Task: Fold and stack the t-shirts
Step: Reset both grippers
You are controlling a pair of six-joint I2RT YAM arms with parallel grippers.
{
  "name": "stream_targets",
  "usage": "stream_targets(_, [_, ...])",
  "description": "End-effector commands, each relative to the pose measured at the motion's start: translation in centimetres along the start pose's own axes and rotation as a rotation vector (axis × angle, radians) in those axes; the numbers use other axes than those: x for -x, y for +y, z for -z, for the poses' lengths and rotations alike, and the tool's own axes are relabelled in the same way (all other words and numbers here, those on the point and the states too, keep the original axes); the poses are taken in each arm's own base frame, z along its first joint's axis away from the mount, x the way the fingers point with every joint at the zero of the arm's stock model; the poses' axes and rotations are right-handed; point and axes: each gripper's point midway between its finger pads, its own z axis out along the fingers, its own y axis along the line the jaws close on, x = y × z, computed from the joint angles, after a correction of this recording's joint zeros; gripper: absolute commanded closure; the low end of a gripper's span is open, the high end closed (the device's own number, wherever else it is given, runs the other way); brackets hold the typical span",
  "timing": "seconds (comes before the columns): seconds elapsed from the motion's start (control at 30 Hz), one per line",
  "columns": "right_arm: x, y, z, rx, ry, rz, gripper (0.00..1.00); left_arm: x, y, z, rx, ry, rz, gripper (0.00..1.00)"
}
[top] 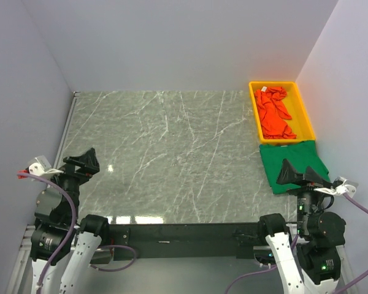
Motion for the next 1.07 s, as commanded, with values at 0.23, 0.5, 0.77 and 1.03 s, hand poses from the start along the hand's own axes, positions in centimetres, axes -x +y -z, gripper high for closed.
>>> stream_targets(0.23, [0.2, 1.2, -0.1, 0.07, -0.032, -0.025, 0.07, -0.5, -1.3, -0.7, -0.072, 0.003, 0.008, 0.01])
stream_targets(0.5, [-2.5, 2.0, -1.3, 0.089, 0.068, -0.057, 0.06, -3.2, -1.5, -1.8, -0.109, 0.069, -0.047, 0.01])
stream_targets(0.77, [-2.0, 1.7, -1.5, 0.073, 0.06, -0.034, 0.06, -3.6, -0.2, -1.7, -0.081, 0.045, -0.063, 0.01])
stream_targets(1.03, [-1.8, 2.1, -1.4, 0.102, 0.038, -0.024, 0.06, -3.7, -0.3, -1.7, -0.085, 0.047, -0.063, 0.01])
